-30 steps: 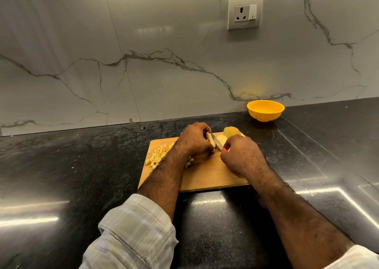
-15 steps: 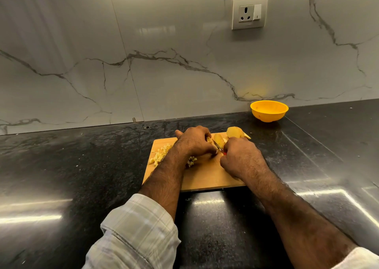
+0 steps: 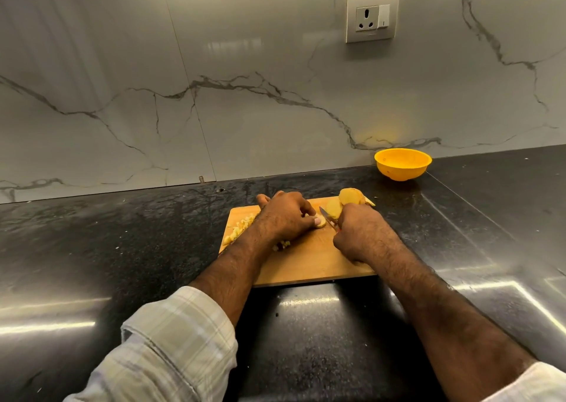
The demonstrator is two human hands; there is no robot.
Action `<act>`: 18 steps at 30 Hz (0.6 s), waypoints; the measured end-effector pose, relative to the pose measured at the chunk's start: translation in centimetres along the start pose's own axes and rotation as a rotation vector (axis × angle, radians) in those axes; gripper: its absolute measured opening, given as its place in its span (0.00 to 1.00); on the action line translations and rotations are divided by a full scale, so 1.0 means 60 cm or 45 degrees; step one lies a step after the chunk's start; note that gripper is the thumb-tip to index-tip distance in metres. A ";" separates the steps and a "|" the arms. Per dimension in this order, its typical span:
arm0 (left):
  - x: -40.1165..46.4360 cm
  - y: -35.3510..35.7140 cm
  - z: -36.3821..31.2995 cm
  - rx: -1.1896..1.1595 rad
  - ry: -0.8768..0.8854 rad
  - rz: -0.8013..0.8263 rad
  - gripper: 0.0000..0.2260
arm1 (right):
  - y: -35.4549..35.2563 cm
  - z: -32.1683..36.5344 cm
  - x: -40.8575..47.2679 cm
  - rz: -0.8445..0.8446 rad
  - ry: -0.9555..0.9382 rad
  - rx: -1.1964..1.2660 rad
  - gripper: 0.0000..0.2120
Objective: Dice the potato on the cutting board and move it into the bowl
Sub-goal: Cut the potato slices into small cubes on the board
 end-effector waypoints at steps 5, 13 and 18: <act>-0.004 0.001 0.008 -0.034 0.030 -0.022 0.15 | 0.006 -0.002 0.008 -0.030 -0.020 0.000 0.15; -0.008 -0.006 0.031 -0.021 0.039 0.025 0.12 | 0.030 0.016 0.011 -0.005 -0.113 0.020 0.17; -0.019 -0.012 0.034 -0.023 0.022 0.049 0.12 | 0.021 0.018 0.004 -0.069 -0.125 0.044 0.14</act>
Point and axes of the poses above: each hand's wrist, its own x-axis towards the middle knuckle, its own y-axis out of the palm, z = x × y, the point moved 7 cm from there along x, towards the middle knuckle, and after that the axes turned 14 degrees about y, right-handed, at the moved point
